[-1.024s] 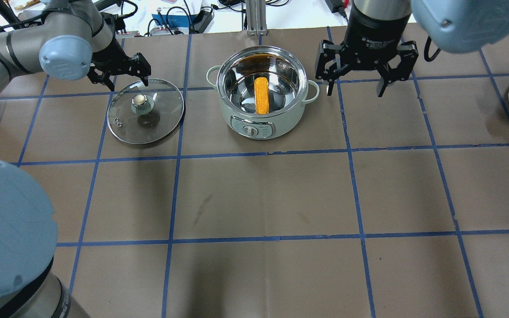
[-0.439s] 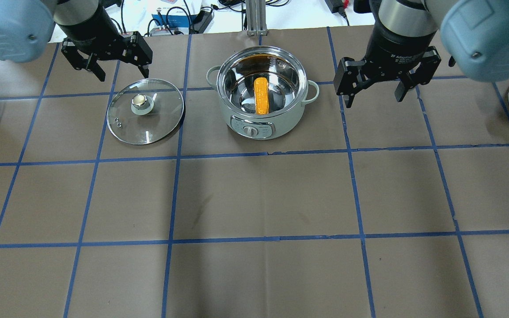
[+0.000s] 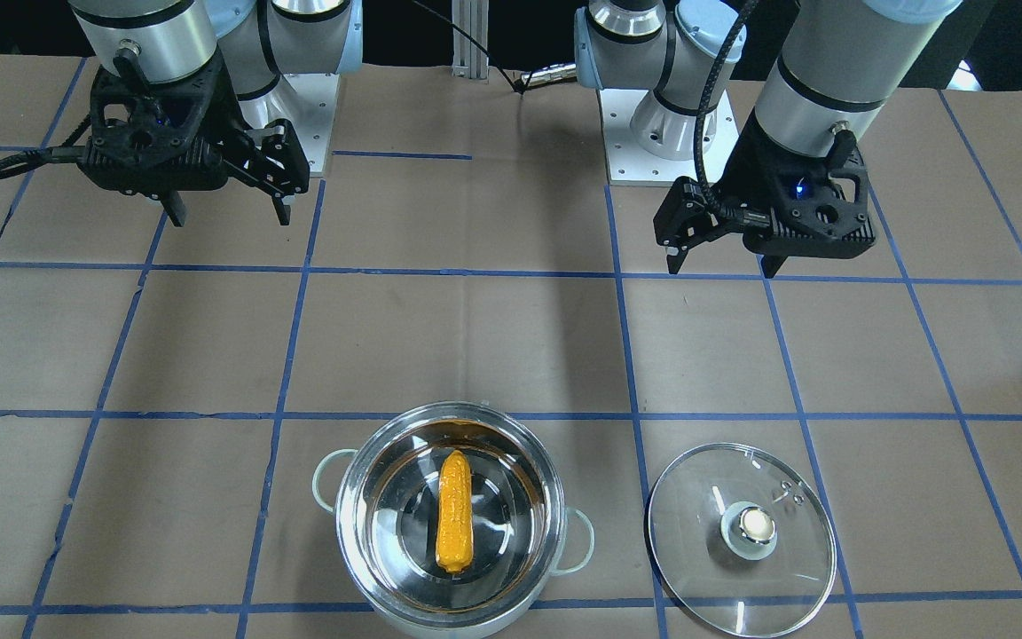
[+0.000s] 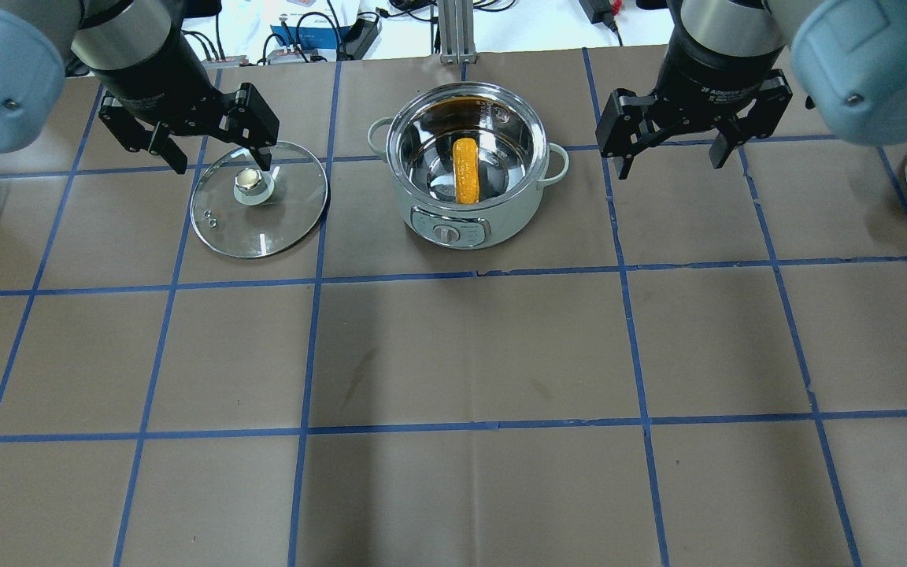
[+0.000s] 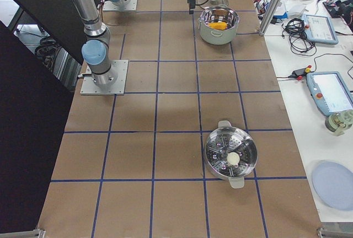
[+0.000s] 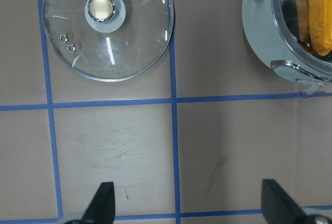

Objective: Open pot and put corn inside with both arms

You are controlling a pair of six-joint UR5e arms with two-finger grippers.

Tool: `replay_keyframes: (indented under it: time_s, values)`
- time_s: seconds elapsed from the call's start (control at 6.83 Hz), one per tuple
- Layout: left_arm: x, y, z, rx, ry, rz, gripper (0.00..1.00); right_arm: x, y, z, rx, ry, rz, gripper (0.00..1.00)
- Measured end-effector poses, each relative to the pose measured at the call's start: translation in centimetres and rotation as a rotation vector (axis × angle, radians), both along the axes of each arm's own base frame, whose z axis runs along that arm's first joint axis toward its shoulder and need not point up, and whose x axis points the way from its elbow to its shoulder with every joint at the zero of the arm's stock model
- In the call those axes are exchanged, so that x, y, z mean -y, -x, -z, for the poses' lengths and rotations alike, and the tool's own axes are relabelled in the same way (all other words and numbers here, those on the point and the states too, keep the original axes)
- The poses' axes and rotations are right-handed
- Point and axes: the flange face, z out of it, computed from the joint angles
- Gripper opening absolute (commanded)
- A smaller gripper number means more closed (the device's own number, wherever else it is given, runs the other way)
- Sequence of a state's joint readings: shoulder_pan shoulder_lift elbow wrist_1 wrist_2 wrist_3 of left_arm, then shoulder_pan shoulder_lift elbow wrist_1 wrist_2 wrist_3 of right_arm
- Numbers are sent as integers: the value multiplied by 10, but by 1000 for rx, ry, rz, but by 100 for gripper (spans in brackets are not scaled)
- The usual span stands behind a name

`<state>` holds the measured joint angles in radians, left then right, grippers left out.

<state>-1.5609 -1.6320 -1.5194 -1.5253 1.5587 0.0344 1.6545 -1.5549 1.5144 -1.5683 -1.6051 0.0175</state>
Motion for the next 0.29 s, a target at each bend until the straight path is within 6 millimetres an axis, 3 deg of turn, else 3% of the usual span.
replay_keyframes:
  time_s: [0.29]
  values:
    - [-5, -3, 1, 1, -4, -3, 100, 0, 0, -2, -5, 4, -2, 100]
